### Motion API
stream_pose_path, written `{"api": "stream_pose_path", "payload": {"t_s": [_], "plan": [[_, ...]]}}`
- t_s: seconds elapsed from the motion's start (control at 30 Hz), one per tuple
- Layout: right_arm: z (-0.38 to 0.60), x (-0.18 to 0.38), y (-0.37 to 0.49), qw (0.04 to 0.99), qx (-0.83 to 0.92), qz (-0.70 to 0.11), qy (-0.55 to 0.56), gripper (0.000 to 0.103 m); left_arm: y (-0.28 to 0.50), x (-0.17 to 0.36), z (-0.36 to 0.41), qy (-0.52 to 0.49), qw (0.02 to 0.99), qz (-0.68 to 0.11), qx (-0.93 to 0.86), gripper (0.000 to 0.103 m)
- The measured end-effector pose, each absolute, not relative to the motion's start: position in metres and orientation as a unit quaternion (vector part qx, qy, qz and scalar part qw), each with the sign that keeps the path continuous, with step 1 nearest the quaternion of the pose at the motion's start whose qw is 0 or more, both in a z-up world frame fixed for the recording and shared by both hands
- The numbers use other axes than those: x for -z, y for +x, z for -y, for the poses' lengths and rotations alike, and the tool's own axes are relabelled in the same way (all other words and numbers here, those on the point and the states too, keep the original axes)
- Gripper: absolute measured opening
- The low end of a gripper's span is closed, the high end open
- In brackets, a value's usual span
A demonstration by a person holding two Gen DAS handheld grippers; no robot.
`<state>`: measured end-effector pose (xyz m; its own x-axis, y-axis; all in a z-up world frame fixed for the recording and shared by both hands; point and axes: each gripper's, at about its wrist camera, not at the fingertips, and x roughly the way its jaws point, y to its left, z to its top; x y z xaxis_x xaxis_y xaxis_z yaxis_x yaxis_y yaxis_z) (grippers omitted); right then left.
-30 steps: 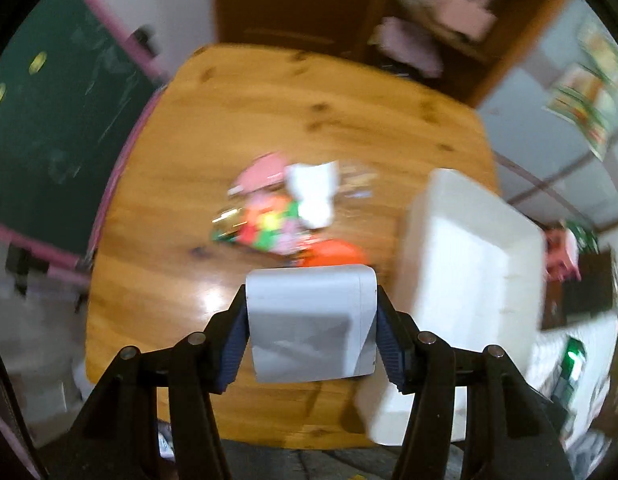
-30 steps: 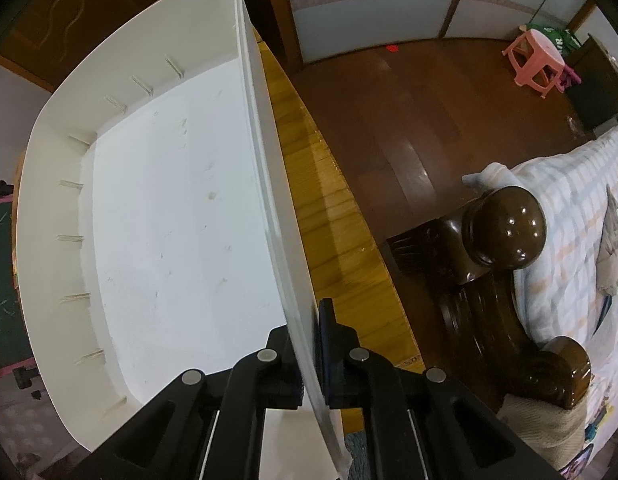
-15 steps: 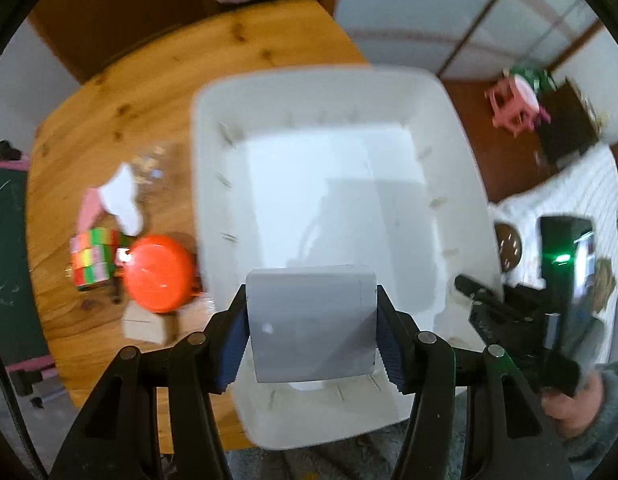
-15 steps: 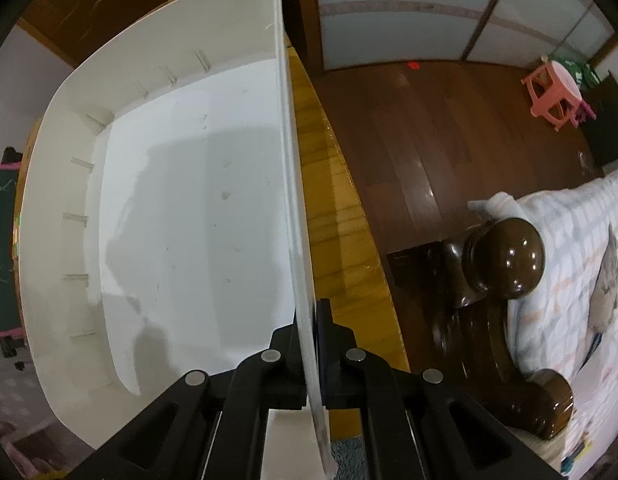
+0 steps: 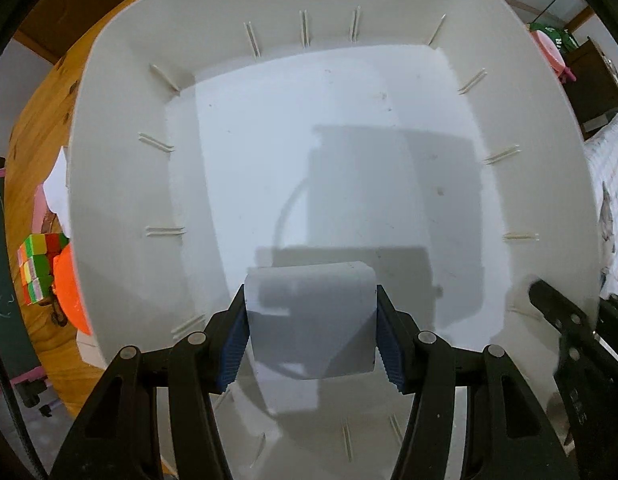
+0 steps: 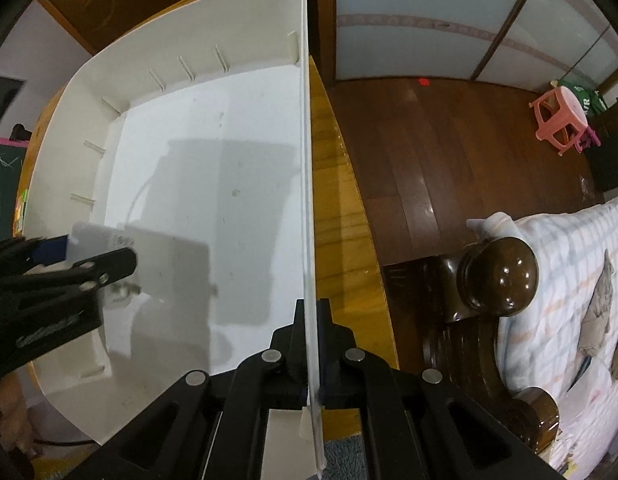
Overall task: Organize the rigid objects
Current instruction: 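Carry the charger over the bin and open the left tool while the right tool holds the rim, then move the left tool back to the beige cardboard box on the table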
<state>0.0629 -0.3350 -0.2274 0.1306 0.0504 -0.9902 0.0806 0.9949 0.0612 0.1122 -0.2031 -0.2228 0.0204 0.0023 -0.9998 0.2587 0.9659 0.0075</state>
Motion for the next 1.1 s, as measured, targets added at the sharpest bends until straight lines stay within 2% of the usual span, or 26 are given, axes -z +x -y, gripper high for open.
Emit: {"api": "stream_pose_path", "payload": {"t_s": [0.3, 0.33, 0.37, 0.43, 0.53, 0.63, 0.73, 0.83, 1.1], "plan": [[0.335, 0.232, 0.060, 0.747, 0.011, -0.662, 0.060, 0.002, 0.122, 0.226, 0.194, 0.080, 0.714, -0.692, 0.072, 0.062], [0.335, 0.232, 0.060, 0.747, 0.011, -0.662, 0.060, 0.002, 0.122, 0.223, 0.194, 0.082, 0.717, -0.688, 0.070, 0.067], [0.335, 0.232, 0.060, 0.746, 0.011, -0.663, 0.061, 0.002, 0.122, 0.219, 0.193, 0.086, 0.722, -0.683, 0.070, 0.077], [0.335, 0.232, 0.060, 0.745, 0.012, -0.664, 0.065, 0.002, 0.119, 0.210, 0.194, 0.088, 0.732, -0.672, 0.075, 0.086], [0.335, 0.233, 0.059, 0.743, 0.014, -0.665, 0.069, 0.002, 0.116, 0.195, 0.193, 0.098, 0.743, -0.657, 0.077, 0.087], [0.336, 0.233, 0.059, 0.742, 0.018, -0.666, 0.073, 0.002, 0.109, 0.180, 0.189, 0.097, 0.754, -0.645, 0.080, 0.093], [0.336, 0.233, 0.058, 0.740, 0.022, -0.667, 0.079, 0.002, 0.102, 0.166, 0.184, 0.092, 0.764, -0.633, 0.084, 0.094], [0.337, 0.234, 0.058, 0.738, 0.026, -0.669, 0.086, 0.002, 0.094, 0.150, 0.173, 0.086, 0.777, -0.618, 0.084, 0.100], [0.337, 0.235, 0.061, 0.725, 0.036, -0.681, 0.093, 0.003, 0.086, 0.098, 0.142, 0.052, 0.814, -0.572, 0.084, 0.101]]}}
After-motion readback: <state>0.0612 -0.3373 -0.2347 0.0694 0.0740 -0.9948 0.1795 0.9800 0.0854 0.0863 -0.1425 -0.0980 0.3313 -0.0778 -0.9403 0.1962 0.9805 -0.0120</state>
